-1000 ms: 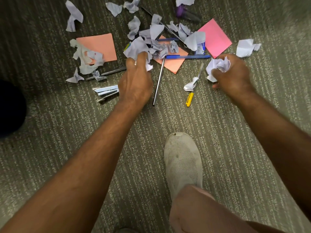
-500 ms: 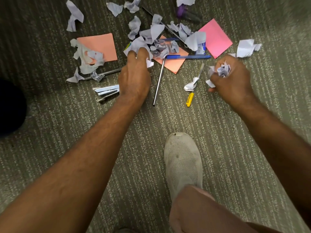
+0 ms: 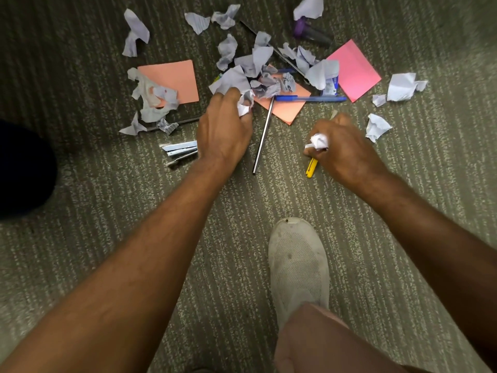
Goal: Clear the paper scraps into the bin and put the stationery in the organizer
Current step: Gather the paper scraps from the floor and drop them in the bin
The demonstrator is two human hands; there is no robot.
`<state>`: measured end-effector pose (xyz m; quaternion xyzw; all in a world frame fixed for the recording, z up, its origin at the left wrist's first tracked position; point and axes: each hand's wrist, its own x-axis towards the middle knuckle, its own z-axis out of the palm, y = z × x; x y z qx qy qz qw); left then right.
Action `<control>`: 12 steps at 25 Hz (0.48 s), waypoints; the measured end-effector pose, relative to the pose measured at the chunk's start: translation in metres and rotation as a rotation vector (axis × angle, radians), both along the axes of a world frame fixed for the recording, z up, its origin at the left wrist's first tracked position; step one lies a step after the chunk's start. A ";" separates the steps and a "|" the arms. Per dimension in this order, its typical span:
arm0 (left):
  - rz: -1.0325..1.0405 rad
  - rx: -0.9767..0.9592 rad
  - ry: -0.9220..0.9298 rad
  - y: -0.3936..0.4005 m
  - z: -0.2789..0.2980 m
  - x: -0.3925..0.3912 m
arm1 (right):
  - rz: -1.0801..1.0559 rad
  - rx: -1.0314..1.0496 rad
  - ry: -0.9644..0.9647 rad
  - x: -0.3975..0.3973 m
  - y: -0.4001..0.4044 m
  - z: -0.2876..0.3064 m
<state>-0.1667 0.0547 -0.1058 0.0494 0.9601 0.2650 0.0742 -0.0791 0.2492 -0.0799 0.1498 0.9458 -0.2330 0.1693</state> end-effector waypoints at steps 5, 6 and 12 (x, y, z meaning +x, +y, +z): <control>0.123 0.125 0.052 -0.014 0.004 0.005 | -0.093 -0.102 0.133 -0.021 0.000 0.007; 0.147 0.139 0.058 -0.017 0.005 0.003 | -0.127 -0.148 0.153 -0.028 -0.002 0.010; 0.188 0.095 0.073 -0.024 0.015 -0.017 | -0.048 -0.236 0.223 -0.082 -0.021 0.016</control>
